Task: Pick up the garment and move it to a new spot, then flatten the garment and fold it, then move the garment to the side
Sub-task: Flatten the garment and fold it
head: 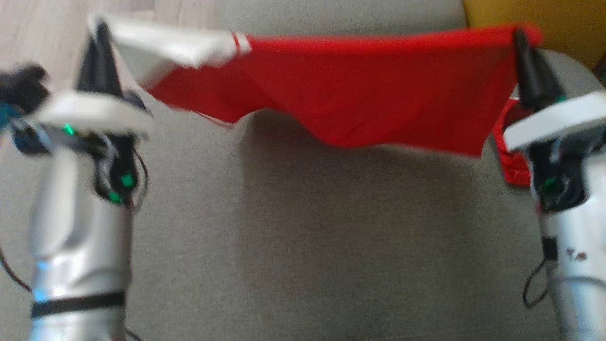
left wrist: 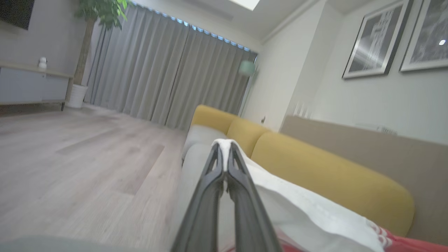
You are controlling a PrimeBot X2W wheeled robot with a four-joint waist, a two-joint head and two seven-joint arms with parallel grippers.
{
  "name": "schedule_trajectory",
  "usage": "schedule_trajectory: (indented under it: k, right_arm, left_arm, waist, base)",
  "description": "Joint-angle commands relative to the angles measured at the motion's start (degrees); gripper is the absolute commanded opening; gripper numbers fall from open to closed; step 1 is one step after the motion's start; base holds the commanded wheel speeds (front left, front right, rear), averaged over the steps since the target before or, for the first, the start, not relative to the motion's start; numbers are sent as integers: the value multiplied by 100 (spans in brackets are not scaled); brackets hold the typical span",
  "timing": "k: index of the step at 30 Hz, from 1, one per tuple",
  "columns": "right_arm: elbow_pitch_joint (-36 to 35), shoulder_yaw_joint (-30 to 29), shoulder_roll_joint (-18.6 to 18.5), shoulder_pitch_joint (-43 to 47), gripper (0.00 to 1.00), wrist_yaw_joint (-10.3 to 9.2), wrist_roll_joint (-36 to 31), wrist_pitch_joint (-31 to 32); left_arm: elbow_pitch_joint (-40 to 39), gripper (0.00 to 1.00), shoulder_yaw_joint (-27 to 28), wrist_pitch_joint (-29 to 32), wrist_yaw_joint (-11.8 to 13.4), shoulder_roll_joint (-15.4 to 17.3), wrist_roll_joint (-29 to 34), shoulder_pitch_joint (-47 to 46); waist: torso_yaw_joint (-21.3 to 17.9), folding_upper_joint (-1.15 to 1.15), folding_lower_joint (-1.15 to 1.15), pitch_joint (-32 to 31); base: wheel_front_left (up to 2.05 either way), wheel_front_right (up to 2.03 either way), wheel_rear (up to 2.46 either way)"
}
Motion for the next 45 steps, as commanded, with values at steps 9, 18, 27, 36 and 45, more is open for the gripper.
schedule_trajectory:
  k: [9,18,27,36,45]
  right_arm:
    - [-1112,-54,308,-1086,0,-5,-479,89]
    - [-1408,-396,600,-882,0,-5,-957,744]
    - [-23,-181,530,-2530,0,-5,-1480,920]
    - [2705,-346,276,-5471,0,-5,-2193,-1121]
    - [4499,-228,484,-5854,0,-5,-2023,-2050]
  left_arm:
    - [-1228,0,561,229,400,197,-270,-1285]
    - [-1776,0,517,770,548,285,-337,-1121]
    - [-480,0,338,960,389,787,-107,-2533]
    - [1691,0,373,-219,235,990,68,-5276]
    - [2397,0,470,-499,-238,676,119,-5365]
  waist:
    - [95,0,0,-358]
    - [105,0,0,-229]
    - [49,0,0,1313]
    - [223,0,0,2389]
    - [518,0,0,2697]
  base:
    - [0,0,0]
    - [0,0,0]
    - [0,0,0]
    - [0,0,0]
    - [0,0,0]
